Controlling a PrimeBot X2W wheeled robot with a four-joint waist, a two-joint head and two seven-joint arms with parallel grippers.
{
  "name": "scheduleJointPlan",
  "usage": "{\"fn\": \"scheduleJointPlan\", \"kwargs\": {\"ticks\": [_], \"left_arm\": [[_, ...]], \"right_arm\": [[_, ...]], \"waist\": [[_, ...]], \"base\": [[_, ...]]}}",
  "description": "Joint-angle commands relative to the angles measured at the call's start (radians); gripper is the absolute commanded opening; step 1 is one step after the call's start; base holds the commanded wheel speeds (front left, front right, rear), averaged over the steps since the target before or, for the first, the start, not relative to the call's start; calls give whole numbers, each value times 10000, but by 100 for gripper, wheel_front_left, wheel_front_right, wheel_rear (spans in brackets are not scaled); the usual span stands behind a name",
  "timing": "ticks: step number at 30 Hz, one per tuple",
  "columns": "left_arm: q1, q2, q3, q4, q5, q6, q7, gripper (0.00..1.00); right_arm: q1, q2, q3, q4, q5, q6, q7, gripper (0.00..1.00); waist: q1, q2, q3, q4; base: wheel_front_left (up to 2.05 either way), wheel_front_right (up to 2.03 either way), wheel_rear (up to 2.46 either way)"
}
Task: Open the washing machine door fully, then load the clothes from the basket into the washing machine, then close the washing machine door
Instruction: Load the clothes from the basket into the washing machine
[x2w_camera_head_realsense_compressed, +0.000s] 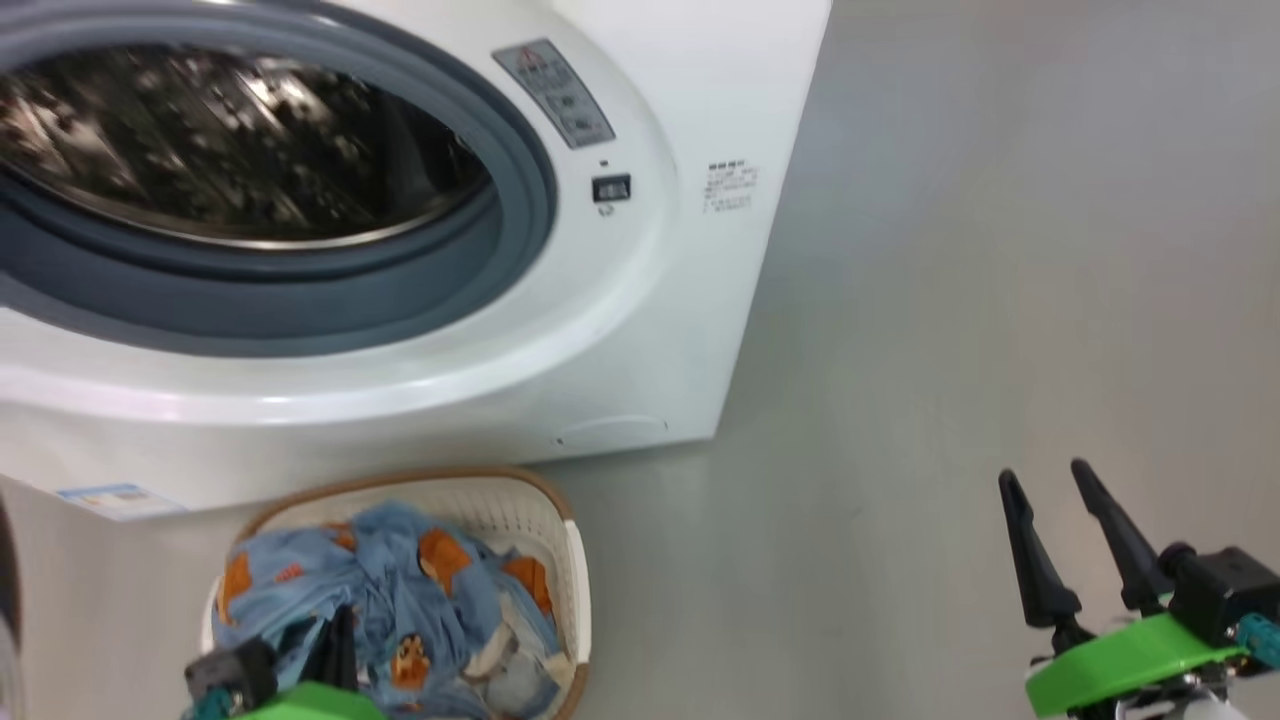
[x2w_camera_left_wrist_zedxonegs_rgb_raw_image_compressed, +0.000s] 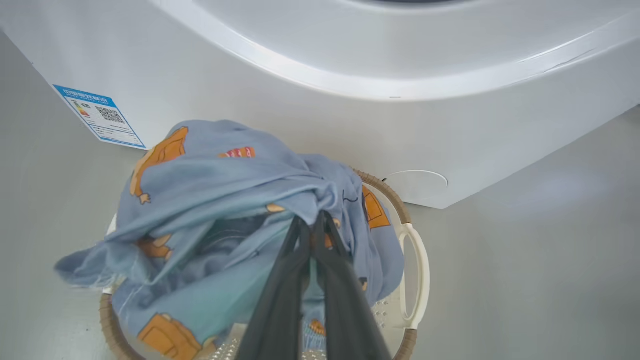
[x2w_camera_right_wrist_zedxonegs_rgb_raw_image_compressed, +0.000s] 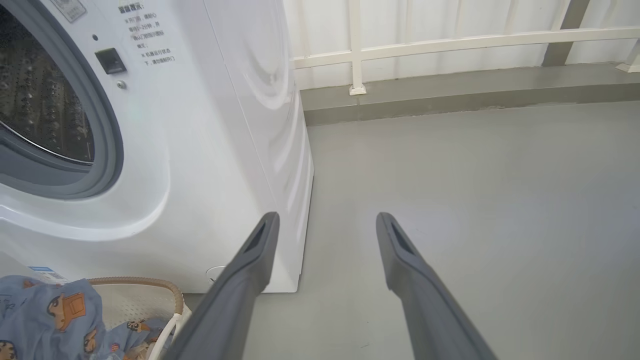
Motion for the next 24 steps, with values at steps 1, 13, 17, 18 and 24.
{"fn": "scheduleJointPlan", "kwargs": {"ticks": [1,13,17,18,24], "left_arm": [[432,196,332,-528,108,107,-122,0],[3050,192,-83,-3665,604,811,-123,0],[3461,192,-78,-4368,777,924,-123,0],[3461,192,-78,-4368,777,924,-123,0],[3946,192,-61,-5181,929,1031,-124,0]], "right_arm": [[273,-109,146,-183,-130,-11,-49,100],[1649,123,-141,-68,-268,-11,-49,100],[1828,137,-192,-85,-293,-11,-49,100],[1828,137,-192,-85,-293,-11,-49,100],[2000,161,-157,-45,-350,-11,-49,100]], "waist": [[0,0,-975,354],[0,0,-2719,685],[0,0,-2923,802],[0,0,-2923,802],[0,0,-3154,911]], "base": [[0,0,0],[0,0,0],[0,0,0],[0,0,0],[0,0,0]]}}
